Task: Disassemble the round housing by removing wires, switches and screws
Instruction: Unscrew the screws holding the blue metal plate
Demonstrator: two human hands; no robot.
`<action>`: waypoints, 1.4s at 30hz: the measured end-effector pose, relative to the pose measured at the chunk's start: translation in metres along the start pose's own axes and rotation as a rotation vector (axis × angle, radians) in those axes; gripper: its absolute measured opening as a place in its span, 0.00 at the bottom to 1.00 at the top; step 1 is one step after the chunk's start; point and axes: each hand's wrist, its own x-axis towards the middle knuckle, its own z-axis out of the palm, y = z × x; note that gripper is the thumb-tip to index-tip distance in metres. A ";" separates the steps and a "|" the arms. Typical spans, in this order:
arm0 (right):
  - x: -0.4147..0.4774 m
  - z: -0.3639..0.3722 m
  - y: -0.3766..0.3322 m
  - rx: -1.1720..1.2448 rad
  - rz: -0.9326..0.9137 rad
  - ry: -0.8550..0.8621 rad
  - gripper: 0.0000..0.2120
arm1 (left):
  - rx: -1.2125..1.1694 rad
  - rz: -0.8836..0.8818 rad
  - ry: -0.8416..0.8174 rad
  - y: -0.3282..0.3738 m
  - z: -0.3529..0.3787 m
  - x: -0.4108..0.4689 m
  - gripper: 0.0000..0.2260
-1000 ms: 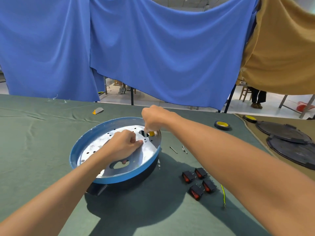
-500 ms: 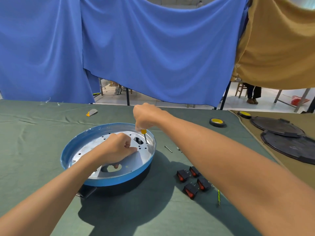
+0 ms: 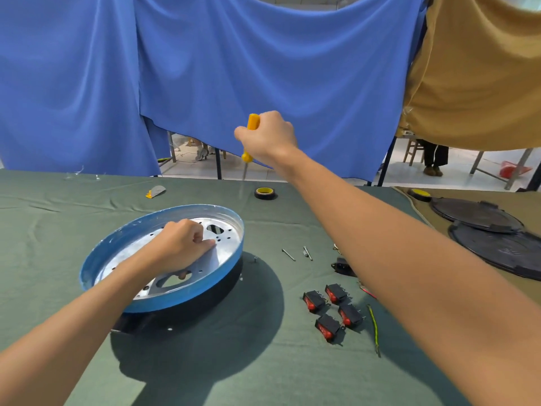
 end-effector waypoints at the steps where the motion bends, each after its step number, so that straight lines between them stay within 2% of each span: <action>1: -0.002 0.000 0.007 -0.010 0.027 -0.007 0.17 | 0.005 0.000 -0.014 0.000 0.002 0.000 0.18; 5: -0.013 0.006 0.042 -0.007 0.156 -0.139 0.15 | 0.015 0.005 -0.044 0.003 0.013 -0.003 0.17; 8: -0.030 0.017 0.070 0.009 0.205 -0.271 0.17 | 0.033 0.000 -0.035 0.007 0.013 -0.004 0.17; 10: -0.041 0.024 0.086 -0.115 0.213 -0.370 0.18 | 0.070 0.012 -0.027 0.008 0.014 -0.006 0.17; 13: -0.053 0.033 0.101 -0.308 0.195 -0.551 0.10 | 0.128 0.037 -0.008 0.009 0.016 -0.009 0.17; 15: -0.058 0.039 0.106 -0.354 0.181 -0.595 0.06 | 0.140 0.052 0.003 0.008 0.016 -0.010 0.18; 21: -0.068 0.058 0.106 -0.405 0.159 -0.584 0.10 | 0.161 0.062 0.006 0.011 0.016 -0.013 0.17; 29: -0.075 0.059 0.114 -0.479 0.181 -0.558 0.04 | 0.193 0.076 0.003 0.015 0.015 -0.016 0.16; 35: -0.073 0.030 0.127 -0.579 0.186 -0.360 0.00 | 0.188 0.083 -0.078 0.023 0.012 -0.012 0.17; 42: -0.087 0.027 0.141 -0.617 0.190 -0.329 0.02 | 0.158 0.049 -0.073 0.045 0.022 -0.002 0.17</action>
